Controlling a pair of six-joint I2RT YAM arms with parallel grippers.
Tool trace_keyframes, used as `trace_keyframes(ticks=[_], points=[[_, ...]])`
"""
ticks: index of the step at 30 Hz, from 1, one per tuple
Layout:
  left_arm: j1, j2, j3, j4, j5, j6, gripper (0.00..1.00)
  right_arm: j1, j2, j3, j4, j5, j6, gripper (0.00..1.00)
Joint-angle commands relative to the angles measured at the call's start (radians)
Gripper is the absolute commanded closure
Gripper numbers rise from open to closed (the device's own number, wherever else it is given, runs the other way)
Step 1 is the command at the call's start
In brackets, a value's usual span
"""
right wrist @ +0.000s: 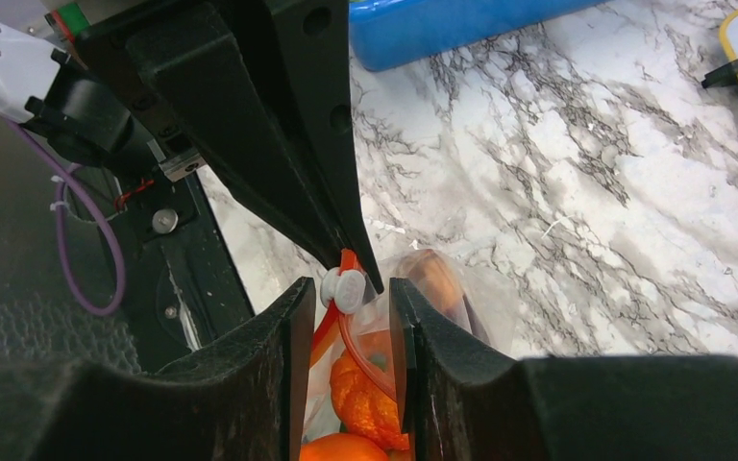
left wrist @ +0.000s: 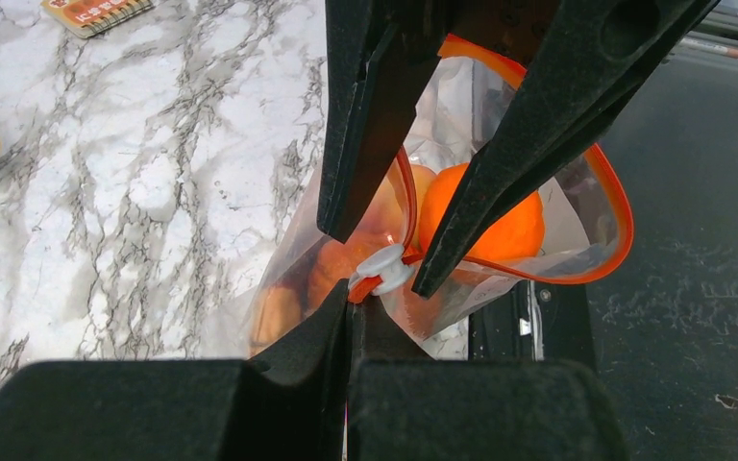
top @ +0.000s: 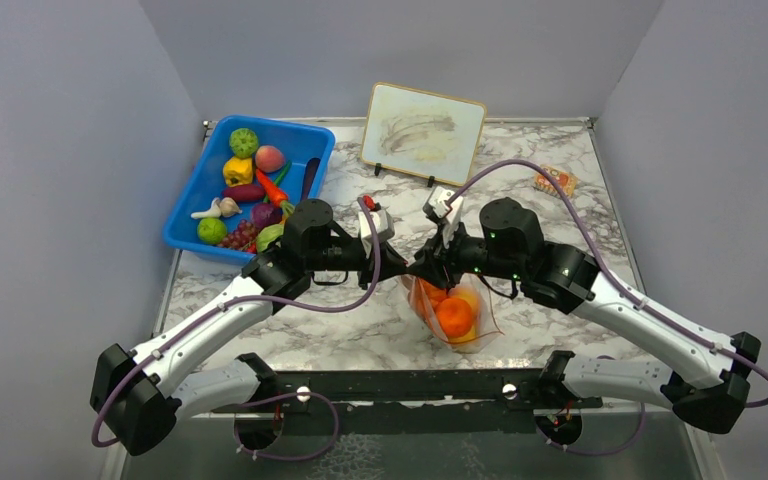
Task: Place the food in the zip-top bag and seal the zipper
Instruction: Zip the zipper food storage bag at the center of the board.
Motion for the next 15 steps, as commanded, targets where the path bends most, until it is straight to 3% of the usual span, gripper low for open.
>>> trace_keyframes(ticks=[1,7,10,15], points=[[0.006,0.001,0.037,0.034,-0.014,-0.026,1.00,0.012,0.014,-0.003,-0.009,-0.002,-0.027,0.66],[0.007,-0.006,0.043,0.024,-0.029,-0.034,1.00,0.024,0.000,-0.015,0.014,0.059,-0.050,0.79],[0.011,-0.014,0.050,0.010,-0.028,-0.031,1.00,0.026,-0.018,-0.026,0.029,0.080,-0.084,0.97],[0.021,-0.023,0.070,-0.050,0.001,0.028,1.00,0.026,-0.061,-0.053,0.049,0.051,-0.144,0.99]])
